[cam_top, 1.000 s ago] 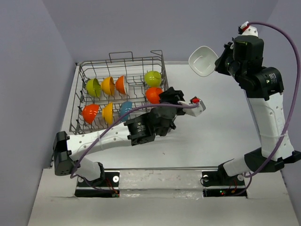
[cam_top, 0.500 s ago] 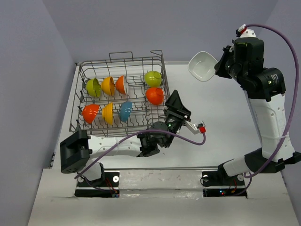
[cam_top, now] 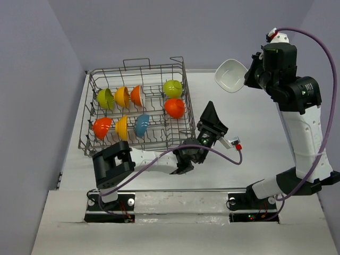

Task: Load the bowls into the dish rack
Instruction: Pass from the right arm to the left

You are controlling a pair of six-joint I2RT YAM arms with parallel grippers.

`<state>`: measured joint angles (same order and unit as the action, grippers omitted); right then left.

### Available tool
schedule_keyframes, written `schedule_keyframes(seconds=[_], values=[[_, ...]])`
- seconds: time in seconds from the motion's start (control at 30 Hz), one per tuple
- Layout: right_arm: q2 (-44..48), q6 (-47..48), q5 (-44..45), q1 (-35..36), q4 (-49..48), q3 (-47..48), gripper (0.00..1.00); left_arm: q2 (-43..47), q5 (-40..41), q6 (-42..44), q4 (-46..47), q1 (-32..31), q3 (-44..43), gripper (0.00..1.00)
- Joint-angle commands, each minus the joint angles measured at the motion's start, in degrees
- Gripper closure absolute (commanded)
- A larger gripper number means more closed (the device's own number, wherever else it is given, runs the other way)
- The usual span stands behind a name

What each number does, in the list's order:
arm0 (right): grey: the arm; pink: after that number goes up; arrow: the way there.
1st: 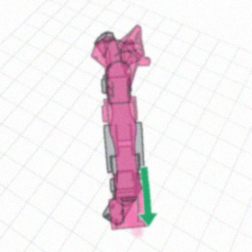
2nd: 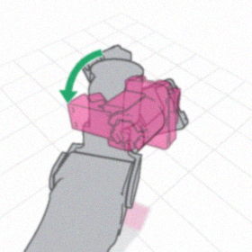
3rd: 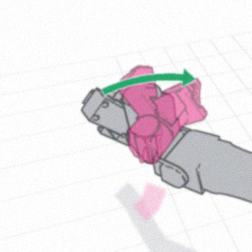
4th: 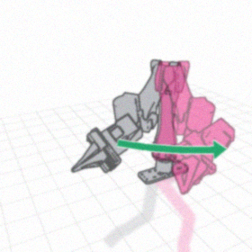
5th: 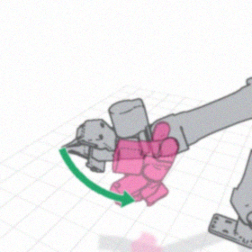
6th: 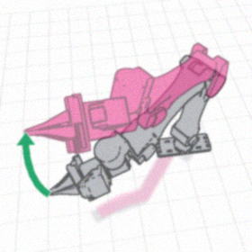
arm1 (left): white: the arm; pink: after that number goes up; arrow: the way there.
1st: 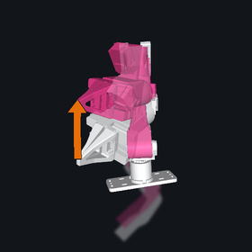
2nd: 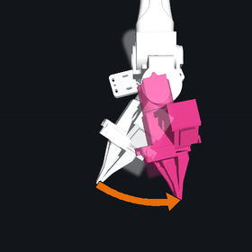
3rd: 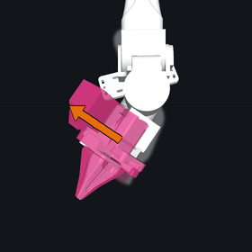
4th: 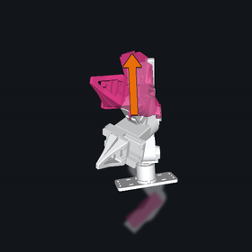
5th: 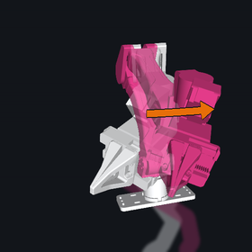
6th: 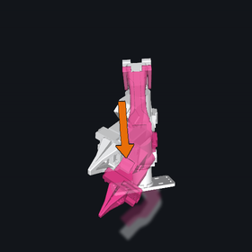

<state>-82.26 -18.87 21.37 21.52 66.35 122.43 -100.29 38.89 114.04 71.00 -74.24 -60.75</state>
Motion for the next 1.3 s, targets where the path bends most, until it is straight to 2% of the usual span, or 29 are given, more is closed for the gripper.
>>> schedule_keyframes(seconds=[0.0, 0.2, 0.43, 0.77, 1.27], values=[[1.0, 1.6, 4.0, 0.5, -5.2, -1.7, 0.99, -0.9, -2.2, 12.6, 20.7, -0.4, -3.5, 0.42], [1.9, 3.4, 9.7, 1.2, -10.3, -9.0, 0.99, -2.9, -2.2, 12.1, 20.3, -0.7, -6.8, 0.42], [7.5, 5.9, 19.9, 4.4, -16.4, -17.6, 0.99, -3.4, -2.2, 7.8, 15.7, -1.0, -9.6, 0.43], [13.4, 7.4, 22.3, 6.5, -22.8, -24.7, 0.99, -4.3, -0.9, 2.0, 10.4, -1.3, -10.8, 0.43], [17.5, 10.1, 23.7, 9.5, -26.4, -30.7, 0.99, -7.4, -2.9, 0.9, 10.1, -2.1, -13.1, 0.43]])
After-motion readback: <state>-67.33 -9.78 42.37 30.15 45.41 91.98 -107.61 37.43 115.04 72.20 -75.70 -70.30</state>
